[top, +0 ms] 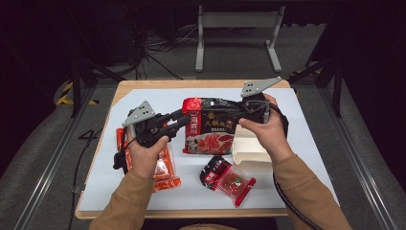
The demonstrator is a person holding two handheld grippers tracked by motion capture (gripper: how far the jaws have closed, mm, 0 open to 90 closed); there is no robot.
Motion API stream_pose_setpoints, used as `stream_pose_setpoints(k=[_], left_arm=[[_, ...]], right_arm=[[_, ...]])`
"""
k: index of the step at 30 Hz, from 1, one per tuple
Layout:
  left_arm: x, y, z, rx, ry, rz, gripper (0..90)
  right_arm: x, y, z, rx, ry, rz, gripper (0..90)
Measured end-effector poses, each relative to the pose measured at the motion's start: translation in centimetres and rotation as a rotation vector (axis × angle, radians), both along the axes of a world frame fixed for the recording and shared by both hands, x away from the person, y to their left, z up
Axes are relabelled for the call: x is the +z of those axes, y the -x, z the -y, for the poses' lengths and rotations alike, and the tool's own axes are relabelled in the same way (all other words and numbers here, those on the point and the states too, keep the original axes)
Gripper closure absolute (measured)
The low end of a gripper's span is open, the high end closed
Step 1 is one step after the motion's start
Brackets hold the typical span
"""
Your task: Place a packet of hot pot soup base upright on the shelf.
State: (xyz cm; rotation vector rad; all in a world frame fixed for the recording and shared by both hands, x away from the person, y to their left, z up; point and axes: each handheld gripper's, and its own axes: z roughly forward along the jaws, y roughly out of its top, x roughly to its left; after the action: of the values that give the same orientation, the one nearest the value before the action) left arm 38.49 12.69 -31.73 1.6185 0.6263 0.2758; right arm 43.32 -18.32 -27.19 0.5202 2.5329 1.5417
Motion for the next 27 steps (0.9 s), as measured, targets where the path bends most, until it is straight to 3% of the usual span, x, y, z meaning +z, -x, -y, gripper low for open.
stream_pose_setpoints(k=[9, 18, 27], left_arm=[[-0.3, -0.3, -0.3, 0.018, -0.041, -0.013, 54.0], [-0.8, -0.7, -0.6, 0.029, -0.047, -0.025, 49.4], [-0.9, -0.9, -0.9, 0.045, -0.051, -0.031, 46.1]], right_arm=[[1.8, -0.6, 1.0, -0.029, 0.021, 0.034, 82.5], [3.7, -1.7, 2.5, -0.053, 0.044, 0.079, 81.9], [4.5, -2.7, 3.7, -0.096, 0.066, 0.107, 81.6]])
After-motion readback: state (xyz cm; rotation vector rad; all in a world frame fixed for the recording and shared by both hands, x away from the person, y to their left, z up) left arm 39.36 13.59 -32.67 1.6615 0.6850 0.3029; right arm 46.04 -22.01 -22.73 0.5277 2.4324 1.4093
